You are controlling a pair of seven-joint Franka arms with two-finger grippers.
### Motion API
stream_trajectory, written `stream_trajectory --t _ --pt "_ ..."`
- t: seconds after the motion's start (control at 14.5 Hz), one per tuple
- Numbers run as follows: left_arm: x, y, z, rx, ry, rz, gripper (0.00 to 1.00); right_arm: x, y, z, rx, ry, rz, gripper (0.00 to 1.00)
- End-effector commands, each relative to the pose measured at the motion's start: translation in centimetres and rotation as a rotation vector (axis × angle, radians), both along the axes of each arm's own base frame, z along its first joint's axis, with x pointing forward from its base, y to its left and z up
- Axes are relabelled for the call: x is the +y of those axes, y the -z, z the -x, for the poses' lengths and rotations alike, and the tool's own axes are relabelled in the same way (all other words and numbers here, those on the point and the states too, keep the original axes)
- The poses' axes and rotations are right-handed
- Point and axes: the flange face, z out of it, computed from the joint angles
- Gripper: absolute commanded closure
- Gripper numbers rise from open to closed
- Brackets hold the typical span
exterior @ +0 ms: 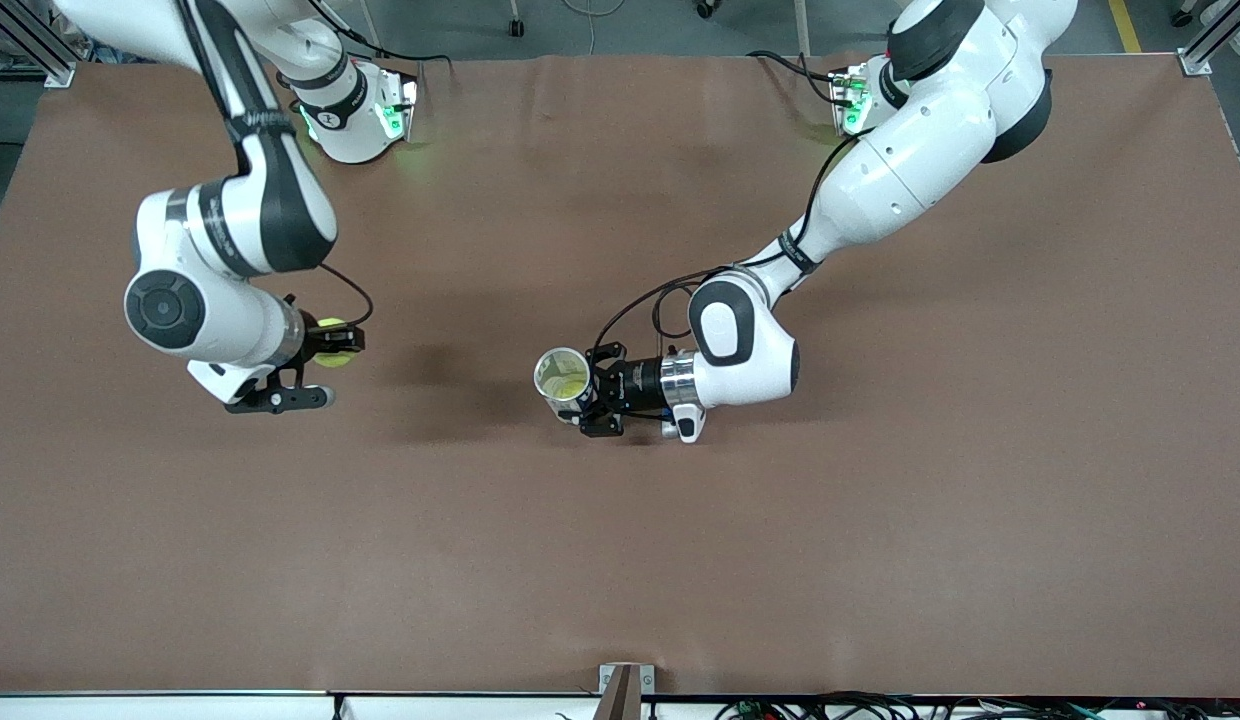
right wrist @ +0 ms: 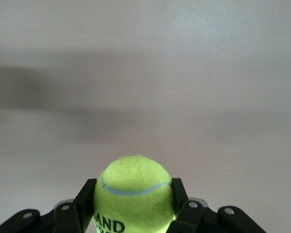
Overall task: Insert tennis ball vertically with right arm
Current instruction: 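Push the second ball into the can opening with the right gripper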
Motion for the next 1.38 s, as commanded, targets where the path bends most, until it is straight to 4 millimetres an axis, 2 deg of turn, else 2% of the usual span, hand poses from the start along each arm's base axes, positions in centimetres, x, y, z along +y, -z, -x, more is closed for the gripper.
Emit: stream_trajectory --t 0.0,0.21,0.62,0.9,1.31 --pt "-0.1 -0.3 0.0 -0.005 -0.006 0.019 0.31 7.5 -4.8 0.0 -0.074 0.079 0.028 0.62" --pt "-0.2 -0.3 0.0 -0.005 -0.005 0.019 0.31 13.9 -5.6 0.9 -0.118 0.157 0.029 0.62" --pt "-0.1 -0.3 0.0 -0.005 -0.006 0.019 0.31 23.0 -6.3 0.9 -0.164 0.288 -0.028 0.62" --pt "-0.1 -0.3 0.0 -0.005 -0.006 0.019 0.31 25.4 -6.7 0.4 -0.246 0.296 -0.095 0.62" --pt "-0.1 -0.3 0.0 -0.005 -0.006 0.019 0.31 26.1 -5.5 -0.4 -0.290 0.290 -0.117 0.62"
